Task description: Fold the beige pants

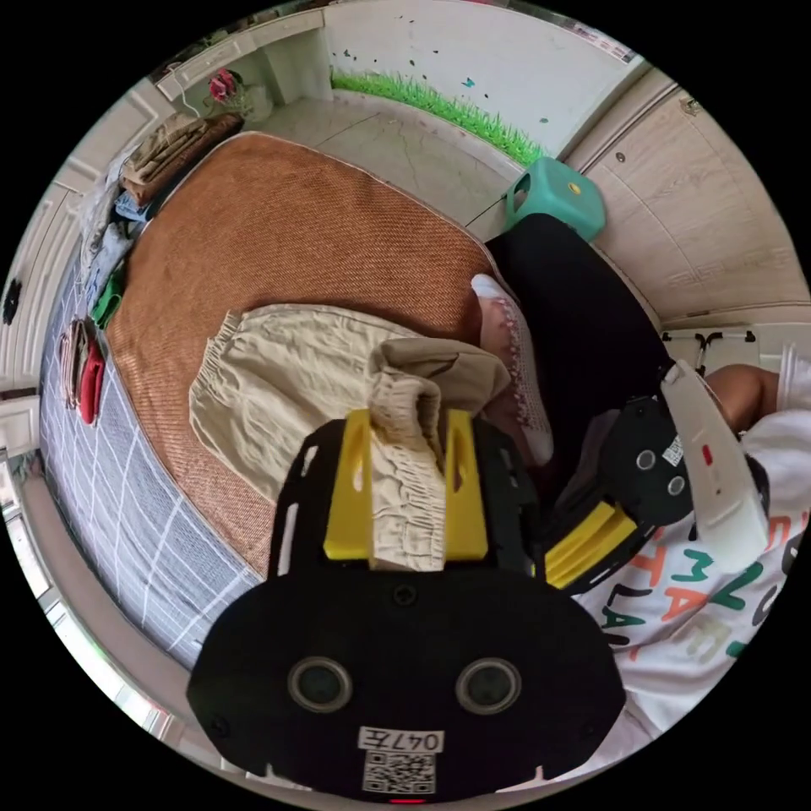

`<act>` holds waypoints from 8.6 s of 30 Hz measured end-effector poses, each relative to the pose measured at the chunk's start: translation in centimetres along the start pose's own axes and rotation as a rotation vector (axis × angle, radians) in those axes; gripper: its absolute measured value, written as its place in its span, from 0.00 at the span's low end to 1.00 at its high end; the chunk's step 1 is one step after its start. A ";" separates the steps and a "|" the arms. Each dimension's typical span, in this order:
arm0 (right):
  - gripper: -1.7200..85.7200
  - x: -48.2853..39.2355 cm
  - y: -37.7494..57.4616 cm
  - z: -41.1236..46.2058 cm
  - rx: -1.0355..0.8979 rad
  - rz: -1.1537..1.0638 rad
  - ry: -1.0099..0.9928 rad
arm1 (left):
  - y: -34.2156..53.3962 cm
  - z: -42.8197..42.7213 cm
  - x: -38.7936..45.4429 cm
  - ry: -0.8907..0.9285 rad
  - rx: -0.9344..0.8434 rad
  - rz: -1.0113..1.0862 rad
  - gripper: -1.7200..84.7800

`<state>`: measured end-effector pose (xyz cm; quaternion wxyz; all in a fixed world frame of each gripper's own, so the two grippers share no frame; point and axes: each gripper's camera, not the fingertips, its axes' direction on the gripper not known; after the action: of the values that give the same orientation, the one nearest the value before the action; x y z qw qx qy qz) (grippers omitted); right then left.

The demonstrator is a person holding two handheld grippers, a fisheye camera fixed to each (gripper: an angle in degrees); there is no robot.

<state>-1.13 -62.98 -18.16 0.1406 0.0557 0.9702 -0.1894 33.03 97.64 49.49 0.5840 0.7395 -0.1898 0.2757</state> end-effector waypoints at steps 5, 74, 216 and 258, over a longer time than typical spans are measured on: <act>0.01 -2.3 0.8 -0.2 0.035 0.009 0.028 | 4.8 -1.4 -3.6 0.120 0.160 -0.109 0.07; 0.02 -2.9 -34.3 -18.8 0.216 -0.162 1.237 | 31.1 -24.3 -20.8 -0.389 1.466 -0.514 0.07; 0.06 47.8 -35.1 7.4 -0.312 0.473 0.658 | -9.4 25.1 -22.2 0.775 0.322 -0.088 0.01; 0.03 30.0 -24.0 2.4 -0.113 0.273 0.855 | 18.5 17.9 -36.4 0.933 1.184 -0.117 0.01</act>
<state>-33.03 -84.33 -20.66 -0.2461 0.2486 0.9337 -0.0758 -2.97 74.26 37.65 0.1228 0.7451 0.2963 0.5847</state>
